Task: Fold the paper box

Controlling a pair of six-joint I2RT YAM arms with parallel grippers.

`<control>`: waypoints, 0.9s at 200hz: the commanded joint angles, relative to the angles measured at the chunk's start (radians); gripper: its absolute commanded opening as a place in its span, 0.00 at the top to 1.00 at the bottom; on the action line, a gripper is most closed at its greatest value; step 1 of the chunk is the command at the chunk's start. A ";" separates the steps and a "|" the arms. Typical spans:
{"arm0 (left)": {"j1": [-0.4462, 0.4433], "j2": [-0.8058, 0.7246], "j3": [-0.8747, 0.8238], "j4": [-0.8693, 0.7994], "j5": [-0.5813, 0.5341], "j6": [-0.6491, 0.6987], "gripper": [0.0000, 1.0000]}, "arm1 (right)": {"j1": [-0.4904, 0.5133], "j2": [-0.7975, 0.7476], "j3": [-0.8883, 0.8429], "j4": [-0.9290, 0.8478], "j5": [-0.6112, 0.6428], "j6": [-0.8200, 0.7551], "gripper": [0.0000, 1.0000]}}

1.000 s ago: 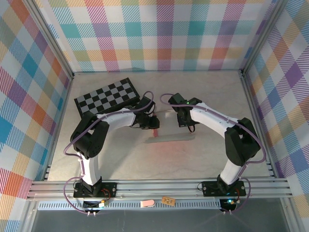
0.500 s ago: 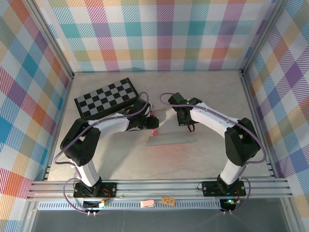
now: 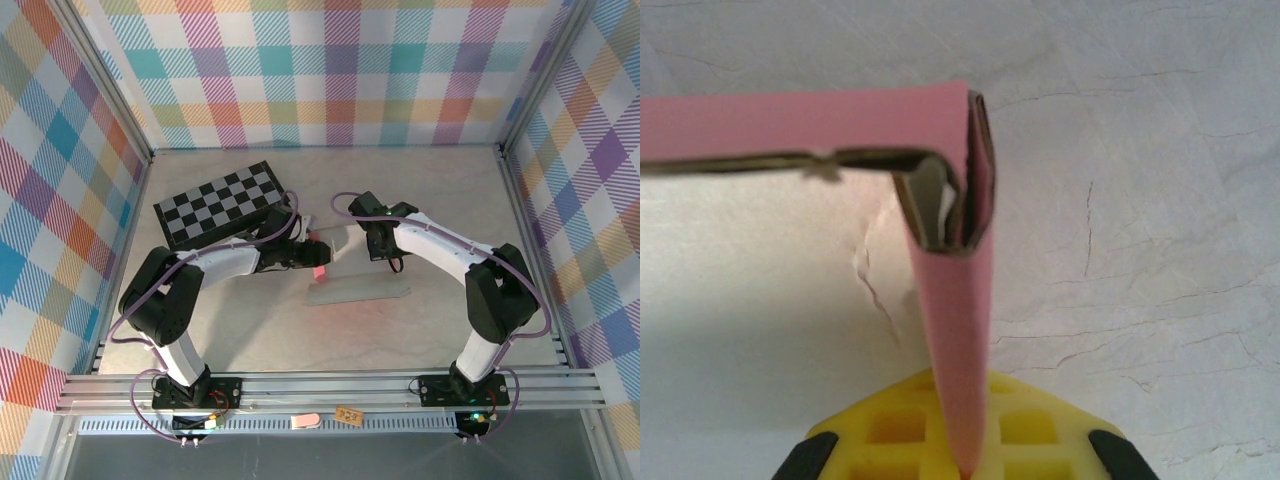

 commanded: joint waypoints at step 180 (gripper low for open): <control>0.093 -0.154 -0.066 0.033 0.187 0.040 0.31 | 0.001 0.040 0.023 -0.023 -0.054 -0.018 1.00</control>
